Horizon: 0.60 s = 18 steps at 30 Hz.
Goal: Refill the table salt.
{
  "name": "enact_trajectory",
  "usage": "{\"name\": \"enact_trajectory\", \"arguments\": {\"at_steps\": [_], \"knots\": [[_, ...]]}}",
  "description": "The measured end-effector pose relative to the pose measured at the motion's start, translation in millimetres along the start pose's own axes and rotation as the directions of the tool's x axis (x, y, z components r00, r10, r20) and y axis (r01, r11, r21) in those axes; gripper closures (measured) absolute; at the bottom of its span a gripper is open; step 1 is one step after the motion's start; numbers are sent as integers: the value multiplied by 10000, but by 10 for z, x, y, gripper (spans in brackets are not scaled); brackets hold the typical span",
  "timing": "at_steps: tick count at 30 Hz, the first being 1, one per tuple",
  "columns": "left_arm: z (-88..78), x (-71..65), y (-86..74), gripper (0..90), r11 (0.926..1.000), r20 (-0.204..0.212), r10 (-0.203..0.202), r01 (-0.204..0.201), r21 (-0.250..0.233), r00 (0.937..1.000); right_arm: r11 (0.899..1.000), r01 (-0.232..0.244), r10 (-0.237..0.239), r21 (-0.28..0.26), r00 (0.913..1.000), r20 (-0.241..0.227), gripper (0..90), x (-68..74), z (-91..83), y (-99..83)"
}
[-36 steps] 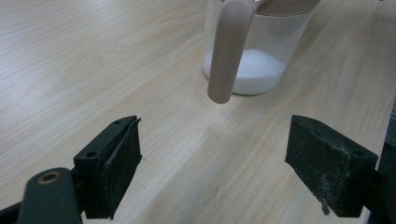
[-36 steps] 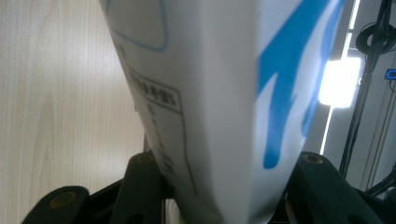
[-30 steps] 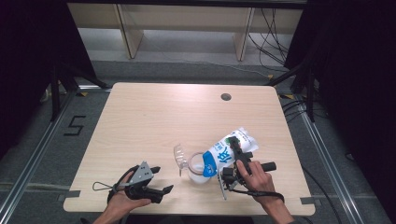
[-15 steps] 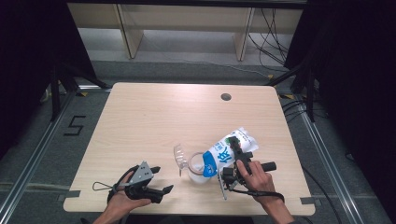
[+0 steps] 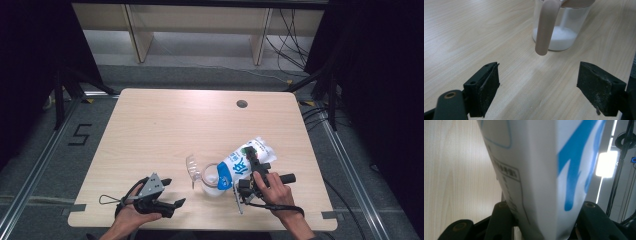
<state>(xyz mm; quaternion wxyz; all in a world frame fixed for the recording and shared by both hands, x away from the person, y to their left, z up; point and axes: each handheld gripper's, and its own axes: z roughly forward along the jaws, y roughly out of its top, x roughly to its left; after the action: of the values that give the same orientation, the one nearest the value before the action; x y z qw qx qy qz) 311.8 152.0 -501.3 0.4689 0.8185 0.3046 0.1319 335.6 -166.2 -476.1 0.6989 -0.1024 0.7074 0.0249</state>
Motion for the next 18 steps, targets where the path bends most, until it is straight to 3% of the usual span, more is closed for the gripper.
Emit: {"name": "enact_trajectory", "arguments": {"at_steps": [3,4,18], "knots": [[-4,3,0,174,10000,4,36,-36,45,10000,10000,11,-11,-5,10000,-6,629,-1,0,0],[-1,2,1,173,10000,12,52,-52,3,10000,9998,-203,203,74,9998,-14,629,15,-7,-1],[5,5,-1,174,10000,81,61,-61,-34,9999,9999,-104,104,4,9999,-2,631,6,-2,-3]]}}
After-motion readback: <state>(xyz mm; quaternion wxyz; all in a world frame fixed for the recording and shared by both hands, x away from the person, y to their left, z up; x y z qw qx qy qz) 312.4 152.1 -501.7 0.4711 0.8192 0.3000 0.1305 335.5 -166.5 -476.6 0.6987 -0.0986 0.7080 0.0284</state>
